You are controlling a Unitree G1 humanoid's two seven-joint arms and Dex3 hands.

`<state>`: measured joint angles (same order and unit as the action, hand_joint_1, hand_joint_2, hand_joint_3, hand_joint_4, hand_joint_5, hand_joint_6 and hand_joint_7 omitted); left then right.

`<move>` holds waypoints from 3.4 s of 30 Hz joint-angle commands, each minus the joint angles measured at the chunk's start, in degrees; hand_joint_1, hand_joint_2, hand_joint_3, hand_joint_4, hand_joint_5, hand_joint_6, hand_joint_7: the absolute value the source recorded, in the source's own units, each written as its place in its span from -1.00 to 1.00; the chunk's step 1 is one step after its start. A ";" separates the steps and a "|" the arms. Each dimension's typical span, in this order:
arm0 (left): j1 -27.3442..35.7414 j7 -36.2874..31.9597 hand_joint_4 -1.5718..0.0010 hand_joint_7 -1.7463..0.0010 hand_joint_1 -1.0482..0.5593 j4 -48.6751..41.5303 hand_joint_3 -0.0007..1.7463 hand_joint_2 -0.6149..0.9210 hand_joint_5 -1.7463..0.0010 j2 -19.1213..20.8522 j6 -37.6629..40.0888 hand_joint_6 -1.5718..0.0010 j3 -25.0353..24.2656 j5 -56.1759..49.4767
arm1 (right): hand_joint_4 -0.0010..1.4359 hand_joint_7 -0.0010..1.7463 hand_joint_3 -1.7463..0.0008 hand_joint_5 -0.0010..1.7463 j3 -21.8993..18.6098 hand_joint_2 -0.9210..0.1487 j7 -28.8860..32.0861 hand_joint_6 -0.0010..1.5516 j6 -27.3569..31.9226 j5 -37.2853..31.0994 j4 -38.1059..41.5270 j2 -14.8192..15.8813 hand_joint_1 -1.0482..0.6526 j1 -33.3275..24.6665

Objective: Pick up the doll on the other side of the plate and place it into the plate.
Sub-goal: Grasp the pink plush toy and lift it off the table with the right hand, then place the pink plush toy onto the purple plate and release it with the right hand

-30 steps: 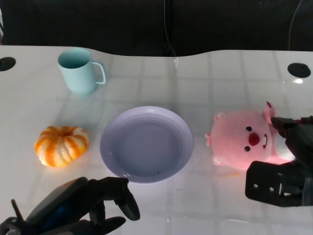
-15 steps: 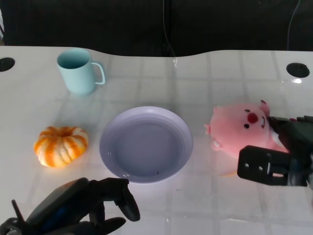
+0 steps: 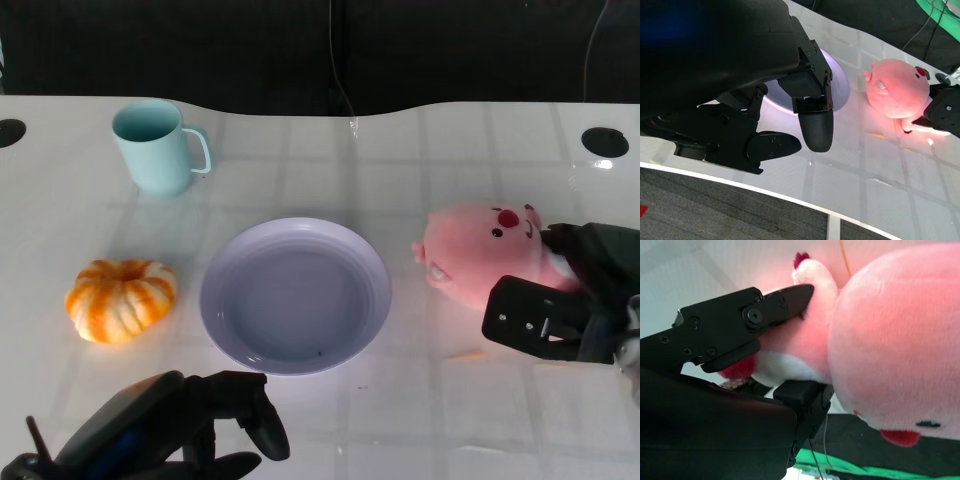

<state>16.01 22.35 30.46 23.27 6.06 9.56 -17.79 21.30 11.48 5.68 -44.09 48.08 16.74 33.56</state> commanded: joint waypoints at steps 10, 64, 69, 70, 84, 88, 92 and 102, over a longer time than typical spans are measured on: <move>0.54 0.55 0.14 -0.30 0.12 1.13 -0.46 0.98 -1.00 0.79 1.04 0.16 -0.25 -0.04 | 0.19 0.28 -0.10 0.90 -5.85 -0.35 4.52 0.19 -1.59 8.09 -6.21 1.05 -0.06 -0.82; 0.76 -0.43 0.15 -0.32 0.13 0.95 -0.35 0.91 -1.00 -0.25 0.29 0.15 1.89 -1.99 | -0.76 -0.98 0.73 -0.54 7.33 -0.99 -14.22 -0.56 -4.89 8.34 -12.84 -14.98 -0.43 7.43; 0.75 -0.73 0.13 -0.32 0.13 0.78 -0.33 0.89 -1.00 -0.42 0.00 0.14 2.03 -2.28 | -0.96 -1.00 0.78 -0.65 8.51 -1.00 -18.24 -0.76 -3.46 7.54 -17.22 -13.25 -0.60 5.97; 0.71 -0.71 0.13 -0.32 0.13 0.75 -0.33 0.88 -1.00 -0.45 -0.05 0.14 2.04 -2.25 | -0.97 -1.00 0.78 -0.66 8.50 -1.00 -18.45 -0.77 -3.49 7.63 -18.00 -13.01 -0.61 5.61; 0.36 -0.47 0.16 -0.33 0.13 0.55 -0.26 0.85 -0.96 -0.84 0.02 0.14 2.15 -2.73 | -0.99 -0.97 0.80 -0.54 7.04 -1.00 -21.65 -0.74 -4.74 6.99 -33.14 -6.27 -0.64 -0.09; 0.02 -0.51 0.16 -0.32 0.13 -0.13 -0.27 0.86 -0.93 -0.90 -0.27 0.14 2.08 -2.63 | -0.96 -0.95 0.80 -0.40 5.23 -1.00 -22.47 -0.68 -5.45 7.80 -39.21 -4.20 -0.61 -3.46; -0.24 -0.68 0.14 -0.31 0.12 -0.51 -0.29 0.86 -0.94 -1.15 -0.37 0.14 2.29 -2.80 | -0.89 -0.93 0.79 -0.27 2.82 -1.00 -21.32 -0.59 -7.82 8.64 -44.38 -1.72 -0.57 -7.96; 0.07 -0.66 0.12 -0.29 0.12 -0.06 -0.31 0.87 -0.97 -1.56 0.15 0.13 2.16 -2.54 | -0.13 -0.71 0.92 0.15 -5.78 -0.99 -17.67 -0.04 -13.00 14.39 -54.59 0.52 -0.20 -21.83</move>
<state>15.68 22.31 30.15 21.55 5.99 12.03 -20.37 17.24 -6.55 -6.67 -31.33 -4.81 16.20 13.29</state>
